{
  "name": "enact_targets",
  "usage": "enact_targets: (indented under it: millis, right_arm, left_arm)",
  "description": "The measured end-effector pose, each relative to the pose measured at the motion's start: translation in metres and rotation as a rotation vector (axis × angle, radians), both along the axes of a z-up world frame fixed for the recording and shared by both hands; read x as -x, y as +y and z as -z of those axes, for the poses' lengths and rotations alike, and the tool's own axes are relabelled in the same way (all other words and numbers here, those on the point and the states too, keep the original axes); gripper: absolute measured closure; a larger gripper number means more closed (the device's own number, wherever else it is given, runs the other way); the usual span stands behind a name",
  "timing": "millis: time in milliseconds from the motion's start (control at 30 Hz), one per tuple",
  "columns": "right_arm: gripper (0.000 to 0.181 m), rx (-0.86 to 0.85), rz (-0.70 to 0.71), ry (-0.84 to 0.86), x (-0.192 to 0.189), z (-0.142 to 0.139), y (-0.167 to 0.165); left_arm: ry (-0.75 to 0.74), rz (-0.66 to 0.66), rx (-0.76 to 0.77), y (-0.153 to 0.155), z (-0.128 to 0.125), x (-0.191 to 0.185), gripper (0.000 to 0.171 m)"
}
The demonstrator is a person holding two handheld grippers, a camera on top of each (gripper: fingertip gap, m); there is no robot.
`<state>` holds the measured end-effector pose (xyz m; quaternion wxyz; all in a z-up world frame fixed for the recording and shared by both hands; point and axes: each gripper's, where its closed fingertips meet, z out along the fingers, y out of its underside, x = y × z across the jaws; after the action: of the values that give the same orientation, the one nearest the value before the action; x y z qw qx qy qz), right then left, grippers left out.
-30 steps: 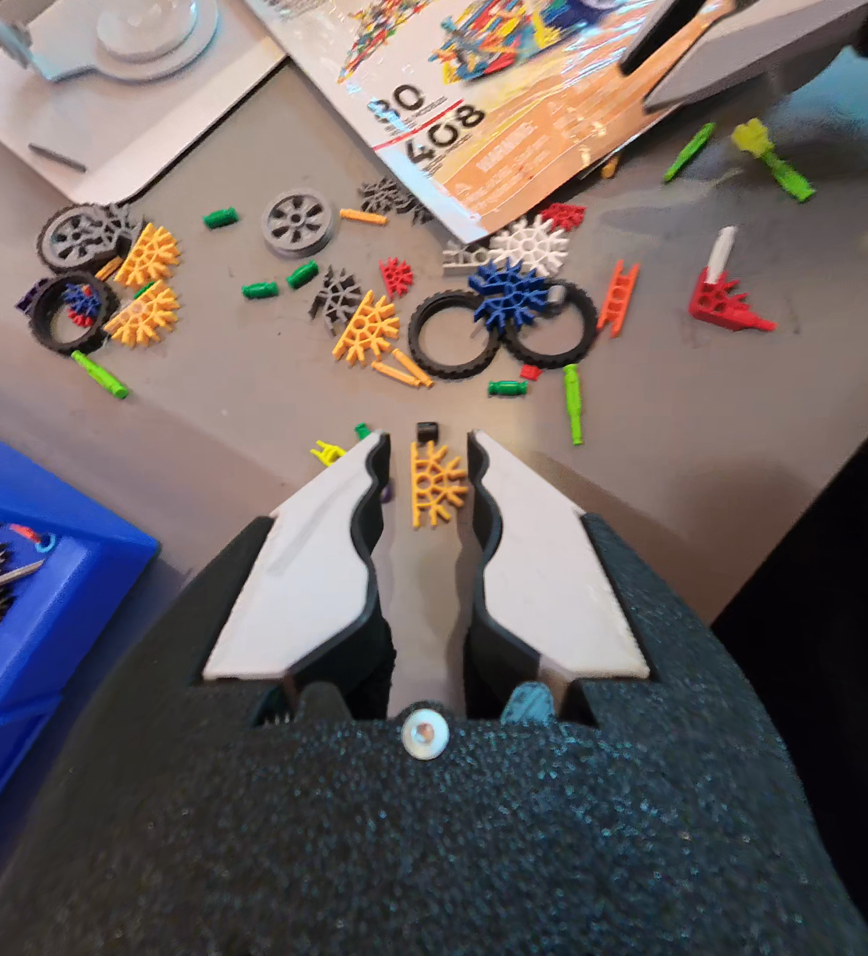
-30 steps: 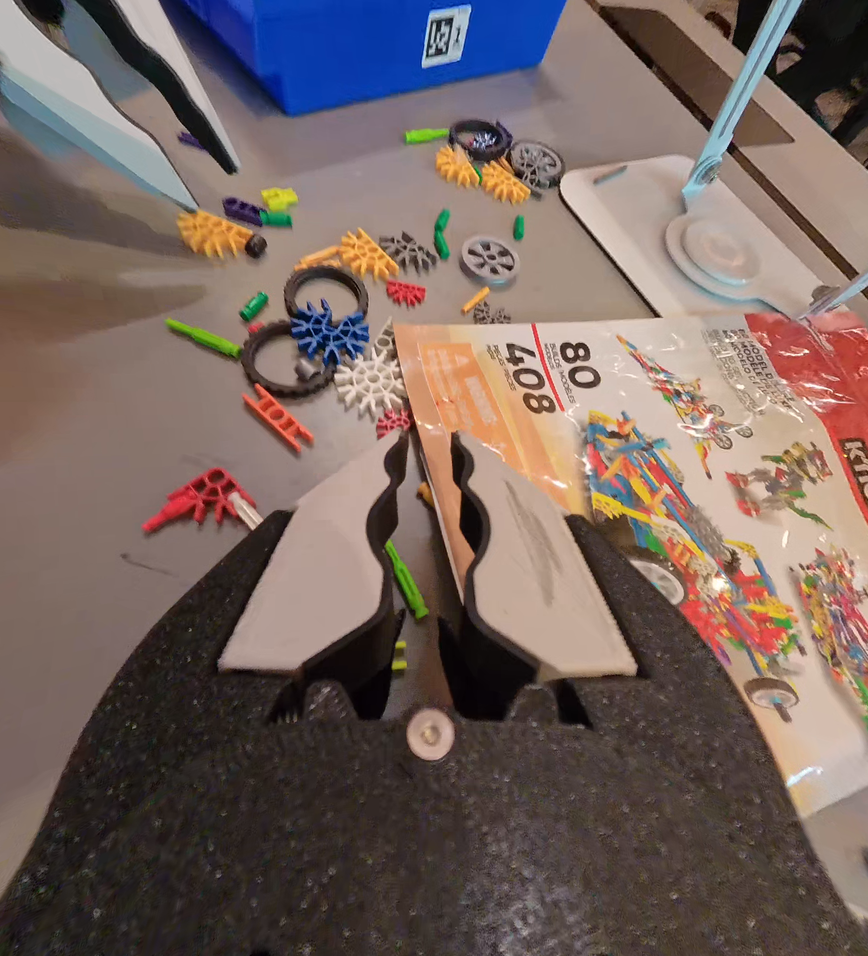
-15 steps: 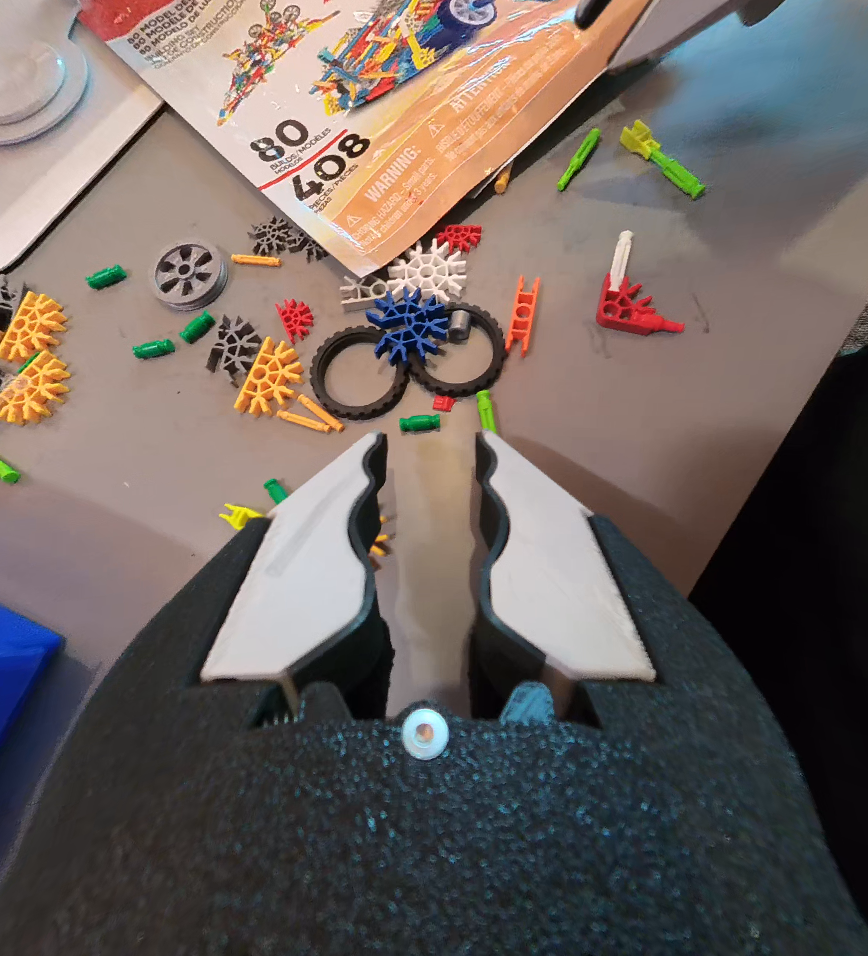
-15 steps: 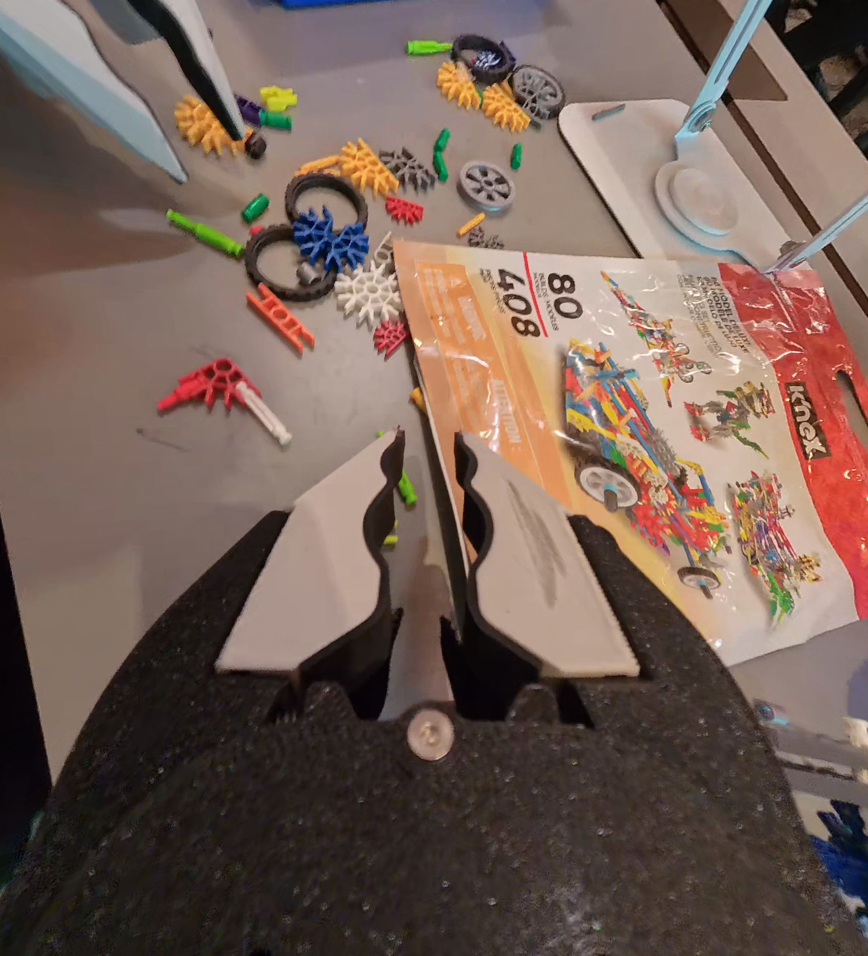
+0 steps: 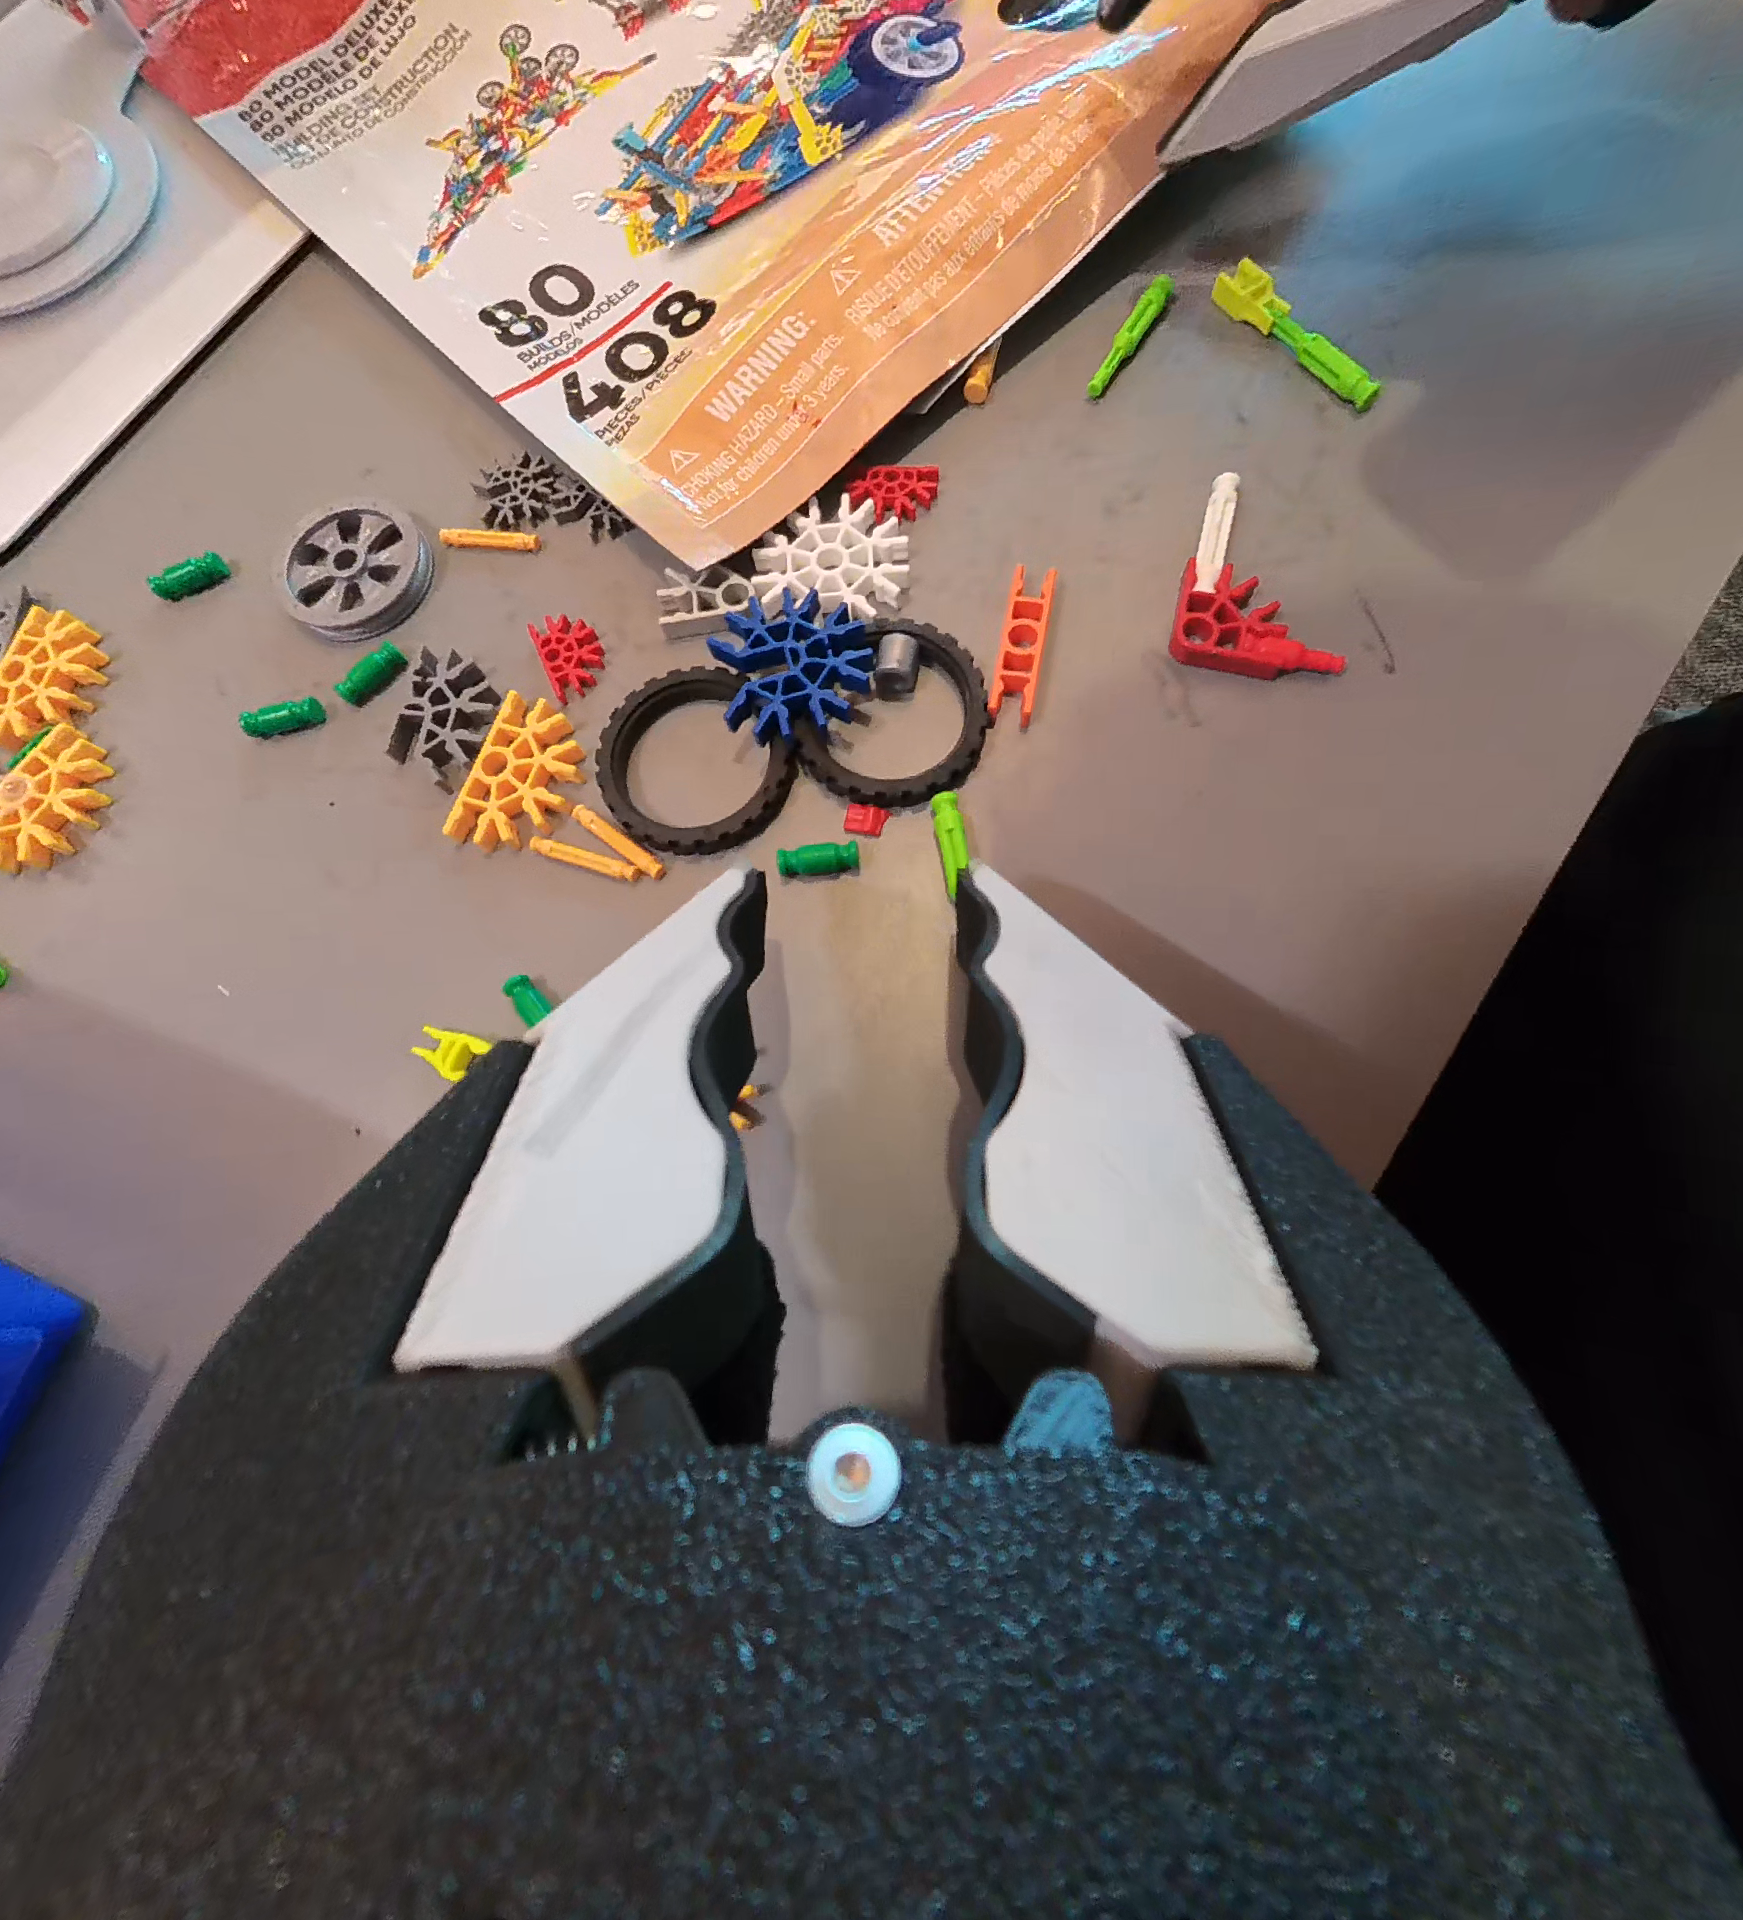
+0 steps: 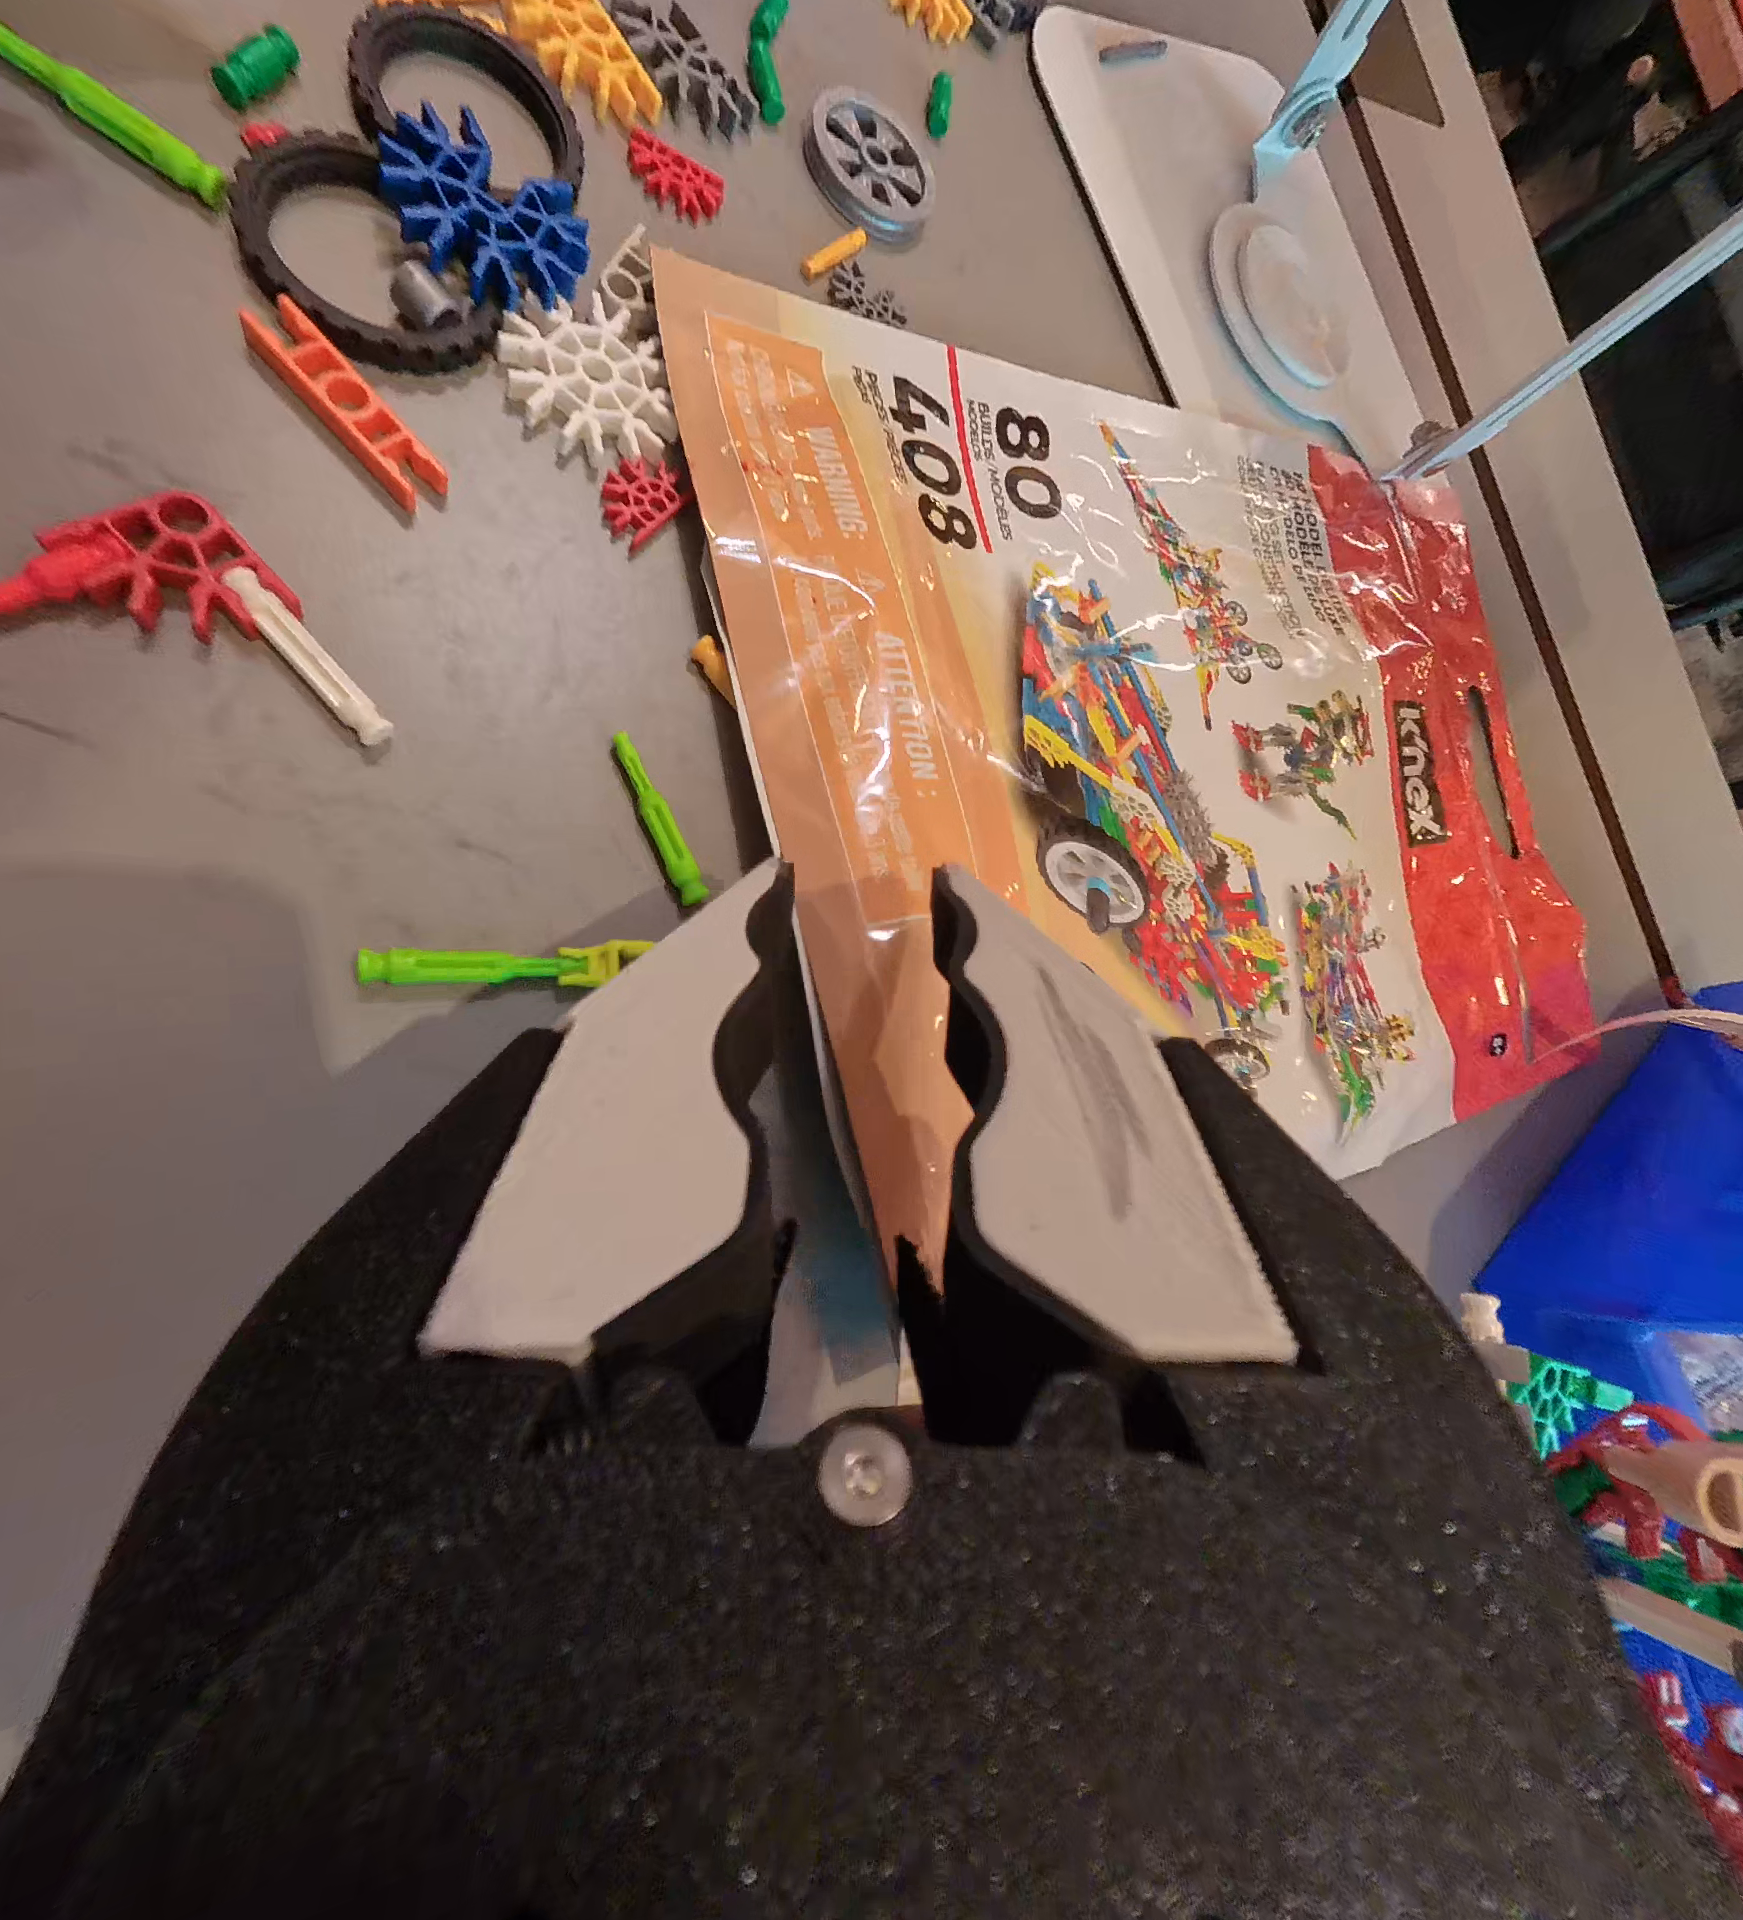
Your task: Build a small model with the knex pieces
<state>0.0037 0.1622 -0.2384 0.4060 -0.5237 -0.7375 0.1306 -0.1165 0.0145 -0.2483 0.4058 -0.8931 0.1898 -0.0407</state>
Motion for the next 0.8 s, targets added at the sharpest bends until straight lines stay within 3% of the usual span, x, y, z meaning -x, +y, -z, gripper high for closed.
enact_targets:
  millis: [267, 400, 633, 800]
  right_arm:
    - [0.155, -0.065, 0.009, -0.072, 0.002, 0.018, 0.008]
    - [0.165, -0.081, 0.034, -0.038, 0.004, 0.013, 0.014]
    - [0.144, -0.097, 0.038, -0.075, -0.004, 0.017, 0.018]
    - [0.16, -0.167, 0.071, -0.068, -0.002, 0.019, 0.03]
  left_arm:
    - [-0.007, 0.012, 0.001, 0.003, 0.003, -0.002, 0.136]
    - [-0.007, 0.011, -0.001, 0.004, 0.004, -0.003, 0.136]
    - [-0.013, 0.01, -0.001, 0.005, 0.007, -0.004, 0.134]
    - [-0.015, 0.011, -0.001, 0.005, 0.008, -0.005, 0.134]
